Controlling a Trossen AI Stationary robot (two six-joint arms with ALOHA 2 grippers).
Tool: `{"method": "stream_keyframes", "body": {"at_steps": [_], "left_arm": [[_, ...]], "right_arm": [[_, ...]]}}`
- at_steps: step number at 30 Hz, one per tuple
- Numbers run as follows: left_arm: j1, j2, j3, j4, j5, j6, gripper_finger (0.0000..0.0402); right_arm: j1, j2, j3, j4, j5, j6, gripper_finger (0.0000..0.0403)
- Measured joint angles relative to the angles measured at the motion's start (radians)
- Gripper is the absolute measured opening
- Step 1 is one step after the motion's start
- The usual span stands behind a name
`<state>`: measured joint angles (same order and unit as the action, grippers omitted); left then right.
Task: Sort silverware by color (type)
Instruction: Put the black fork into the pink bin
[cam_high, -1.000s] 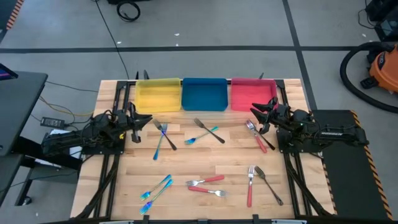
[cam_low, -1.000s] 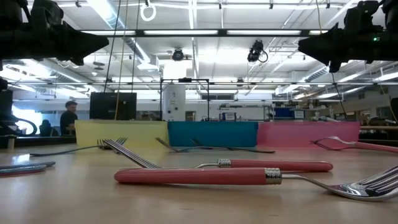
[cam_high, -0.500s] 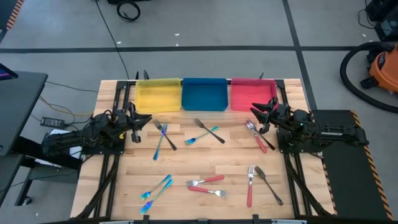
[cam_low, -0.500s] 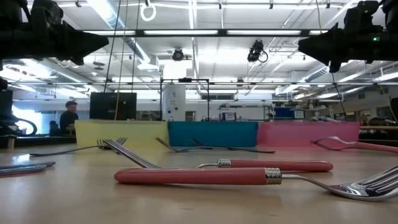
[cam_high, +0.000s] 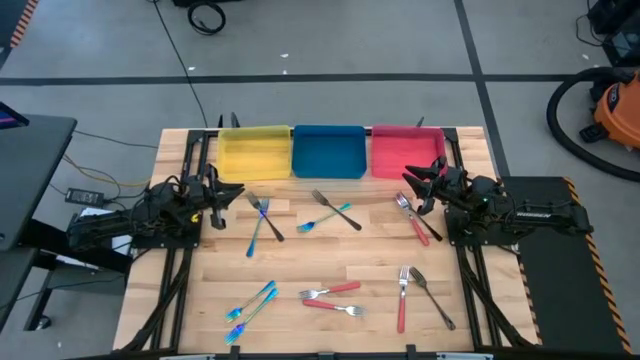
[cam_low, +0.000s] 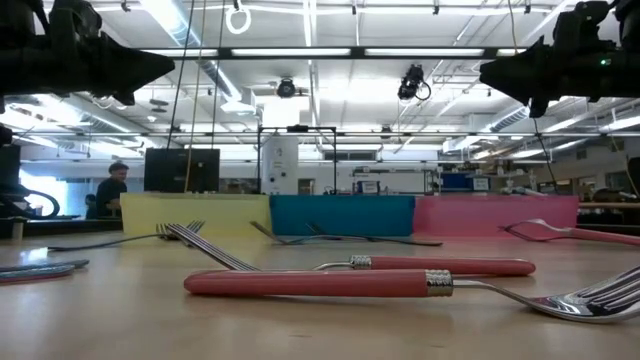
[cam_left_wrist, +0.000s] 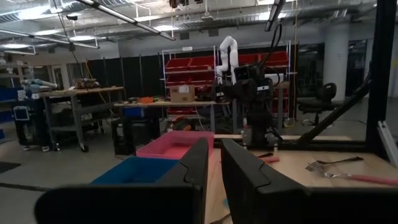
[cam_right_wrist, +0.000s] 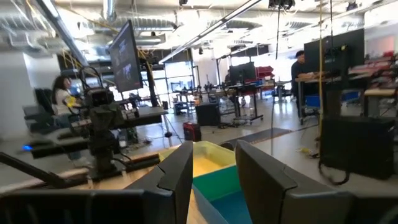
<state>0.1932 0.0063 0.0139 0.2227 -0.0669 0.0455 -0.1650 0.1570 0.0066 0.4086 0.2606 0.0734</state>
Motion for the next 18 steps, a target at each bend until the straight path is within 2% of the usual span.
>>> {"method": "stream_keyframes", "body": {"at_steps": [5,9,13,18], "left_arm": [[0.000,0.000,0.000,0.024,0.000,-0.037,0.0043],[0.000,0.000,0.000,0.028,0.000,0.083,0.0043],[0.000,0.000,0.000,0.027,-0.001,0.140,0.0043],[0.000,0.000,0.000,0.022,0.000,0.099,0.0043]], "right_arm": [[0.000,-0.001,0.000,0.054,0.006,0.061,0.0130],[0.000,0.000,0.000,0.073,0.089,0.080,0.0130],[0.000,0.000,0.000,0.043,0.102,0.130,0.0130],[0.000,0.000,0.000,0.049,-0.048,0.078,0.0130]]}}
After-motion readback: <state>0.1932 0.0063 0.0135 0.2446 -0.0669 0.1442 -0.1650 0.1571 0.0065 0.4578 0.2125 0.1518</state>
